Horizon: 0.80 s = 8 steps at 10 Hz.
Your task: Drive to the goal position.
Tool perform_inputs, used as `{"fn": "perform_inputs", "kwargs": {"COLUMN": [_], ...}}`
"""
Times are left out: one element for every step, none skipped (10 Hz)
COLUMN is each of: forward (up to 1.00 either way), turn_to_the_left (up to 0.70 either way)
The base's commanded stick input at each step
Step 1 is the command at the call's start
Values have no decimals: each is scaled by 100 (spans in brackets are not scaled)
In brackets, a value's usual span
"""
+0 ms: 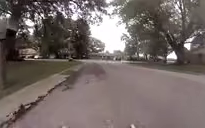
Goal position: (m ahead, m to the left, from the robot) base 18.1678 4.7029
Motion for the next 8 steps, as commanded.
{"fn": "perform_inputs", "kwargs": {"forward": [70, 70, 70, 70, 70, 70, 70, 70], "turn_to_the_left": [0, 0, 0, 0, 0, 0, 0, 0]}}
